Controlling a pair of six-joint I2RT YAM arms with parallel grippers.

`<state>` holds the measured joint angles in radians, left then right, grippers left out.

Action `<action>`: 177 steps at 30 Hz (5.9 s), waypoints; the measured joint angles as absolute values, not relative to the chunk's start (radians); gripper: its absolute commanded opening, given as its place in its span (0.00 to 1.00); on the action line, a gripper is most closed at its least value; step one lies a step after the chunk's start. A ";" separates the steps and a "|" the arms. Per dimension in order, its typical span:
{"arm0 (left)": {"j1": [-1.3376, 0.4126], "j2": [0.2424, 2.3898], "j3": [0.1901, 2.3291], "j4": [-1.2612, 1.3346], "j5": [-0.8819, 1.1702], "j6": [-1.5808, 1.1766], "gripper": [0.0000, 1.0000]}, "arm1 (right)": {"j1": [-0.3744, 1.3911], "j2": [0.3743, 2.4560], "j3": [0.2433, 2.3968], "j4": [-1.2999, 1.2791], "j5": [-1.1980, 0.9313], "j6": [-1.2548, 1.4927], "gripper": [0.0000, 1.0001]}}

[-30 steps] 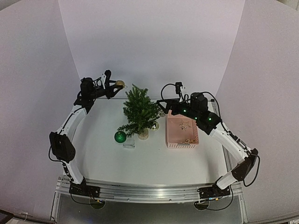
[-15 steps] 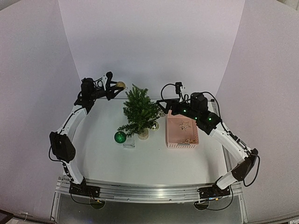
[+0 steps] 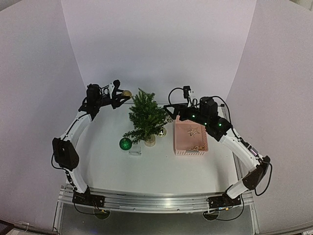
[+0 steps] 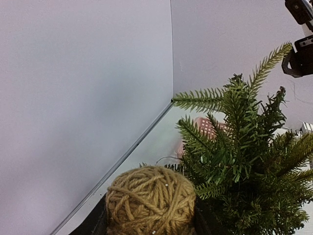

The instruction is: Decorate the small christmas tree

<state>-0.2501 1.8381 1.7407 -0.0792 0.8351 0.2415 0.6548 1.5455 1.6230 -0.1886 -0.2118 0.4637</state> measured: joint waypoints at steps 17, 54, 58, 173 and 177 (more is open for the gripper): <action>-0.250 1.804 1.688 -0.130 0.843 0.289 0.00 | 0.655 1.546 1.623 -0.189 -0.212 0.464 0.97; -0.220 1.834 1.792 -0.207 0.868 0.179 0.00 | 0.655 1.544 1.623 -0.189 -0.213 0.464 0.98; -0.220 1.843 1.798 -0.244 0.877 0.181 0.00 | 0.655 1.544 1.623 -0.189 -0.213 0.464 0.98; -0.208 1.932 1.837 -0.261 0.967 0.107 0.42 | 0.655 1.544 1.633 -0.189 -0.221 0.449 0.98; -0.208 1.932 1.837 -0.261 0.968 0.107 0.47 | 0.655 1.544 1.633 -0.189 -0.221 0.449 0.98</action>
<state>-0.2085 1.9320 1.8374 -0.2607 0.9676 0.1074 0.6548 1.5440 1.6329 -0.1886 -0.2211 0.4490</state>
